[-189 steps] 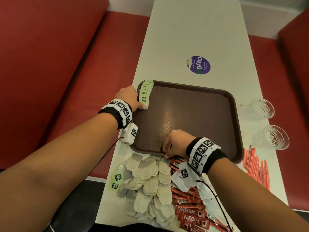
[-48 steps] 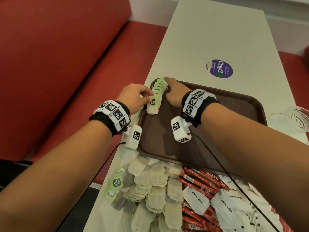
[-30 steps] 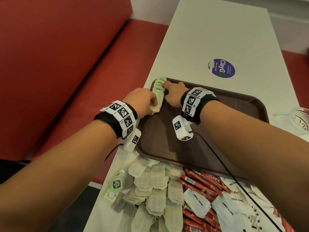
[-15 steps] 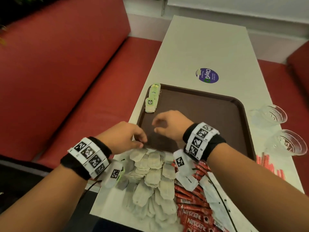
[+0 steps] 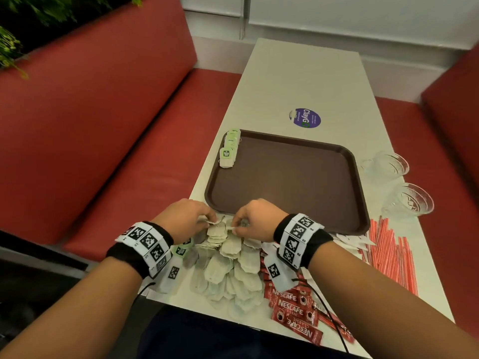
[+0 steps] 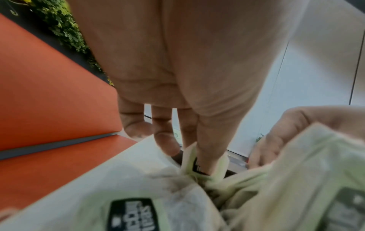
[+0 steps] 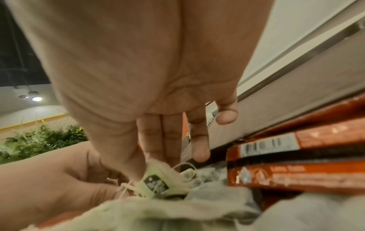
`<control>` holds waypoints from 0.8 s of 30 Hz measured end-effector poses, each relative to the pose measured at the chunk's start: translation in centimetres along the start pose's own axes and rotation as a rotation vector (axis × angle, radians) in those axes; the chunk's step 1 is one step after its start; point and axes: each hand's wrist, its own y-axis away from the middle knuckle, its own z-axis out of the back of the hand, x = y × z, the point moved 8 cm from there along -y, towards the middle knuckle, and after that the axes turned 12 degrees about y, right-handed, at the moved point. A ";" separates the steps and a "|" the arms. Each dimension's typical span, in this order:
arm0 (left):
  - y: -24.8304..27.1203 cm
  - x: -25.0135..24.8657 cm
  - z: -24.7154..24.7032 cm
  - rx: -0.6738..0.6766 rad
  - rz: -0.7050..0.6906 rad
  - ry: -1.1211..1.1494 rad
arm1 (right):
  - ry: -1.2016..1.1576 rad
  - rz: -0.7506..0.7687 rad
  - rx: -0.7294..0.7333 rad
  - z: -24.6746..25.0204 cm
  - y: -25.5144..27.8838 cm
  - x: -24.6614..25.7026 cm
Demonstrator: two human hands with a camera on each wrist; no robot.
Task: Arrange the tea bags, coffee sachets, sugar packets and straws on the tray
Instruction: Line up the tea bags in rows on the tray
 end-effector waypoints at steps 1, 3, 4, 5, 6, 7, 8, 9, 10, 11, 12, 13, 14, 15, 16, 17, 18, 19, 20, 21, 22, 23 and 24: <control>0.0 -0.1 0.2 -0.017 0.005 0.029 | -0.001 -0.012 -0.024 0.2 0.1 -0.1; 0.0 -0.3 0.7 -0.054 0.000 0.078 | -0.026 -0.039 -0.082 0.5 0.2 -0.5; 0.0 -0.6 1.0 -0.076 -0.014 0.095 | -0.050 -0.052 -0.110 0.7 0.3 -0.7; 0.0 -1.1 1.5 -0.102 -0.038 0.109 | -0.077 -0.059 -0.141 0.9 0.4 -0.8; 0.1 -1.7 2.0 -0.132 -0.068 0.124 | -0.100 -0.063 -0.172 1.2 0.4 -1.0; 0.2 -2.4 2.5 -0.161 -0.100 0.146 | -0.116 -0.061 -0.199 1.4 0.5 -1.1; 0.2 -2.9 3.0 -0.187 -0.130 0.175 | -0.133 -0.060 -0.218 1.4 0.5 -1.1; 0.2 -3.3 3.5 -0.211 -0.156 0.205 | -0.154 -0.057 -0.230 1.5 0.5 -1.2; 0.2 -3.7 3.9 -0.231 -0.176 0.235 | -0.179 -0.061 -0.242 1.5 0.4 -1.4; 0.2 -3.9 4.3 -0.247 -0.190 0.264 | -0.211 -0.066 -0.258 1.6 0.5 -1.5; 0.1 -4.1 4.6 -0.260 -0.197 0.288 | -0.256 -0.074 -0.278 1.7 0.5 -1.7; 0.0 -4.2 4.8 -0.273 -0.199 0.306 | -0.308 -0.081 -0.305 1.8 0.5 -2.0; 0.0 -4.4 5.1 -0.291 -0.201 0.321 | -0.349 -0.089 -0.335 2.1 0.5 -2.2; -0.1 -4.5 5.3 -0.309 -0.202 0.342 | -0.375 -0.094 -0.365 2.4 0.6 -2.5; -0.2 -4.7 5.6 -0.324 -0.205 0.370 | -0.396 -0.099 -0.390 2.7 0.6 -2.7; -0.3 -4.8 5.8 -0.334 -0.209 0.392 | -0.425 -0.098 -0.413 3.1 0.6 -2.8; -0.5 -5.0 6.0 -0.335 -0.213 0.405 | -0.455 -0.095 -0.433 3.5 0.6 -2.9; -0.7 -5.2 6.1 -0.328 -0.216 0.410 | -0.483 -0.087 -0.445 3.9 0.7 -3.0; -0.9 -5.4 6.2 -0.315 -0.219 0.408 | -0.510 -0.079 -0.444 4.1 0.6 -3.0; -1.1 -5.6 6.3 -0.302 -0.221 0.402 | -0.539 -0.069 -0.440 4.3 0.6 -2.9; -1.4 -5.7 6.3 -0.293 -0.222 0.393 | -0.568 -0.065 -0.438 4.3 0.5 -3.0; -1.6 -5.7 6.4 -0.291 -0.222 0.384 | -0.601 -0.069 -0.436 4.3 0.3 -3.1; -1.8 -5.8 6.6 -0.295 -0.223 0.375 | -0.647 -0.072 -0.428 4.4 0.1 -3.2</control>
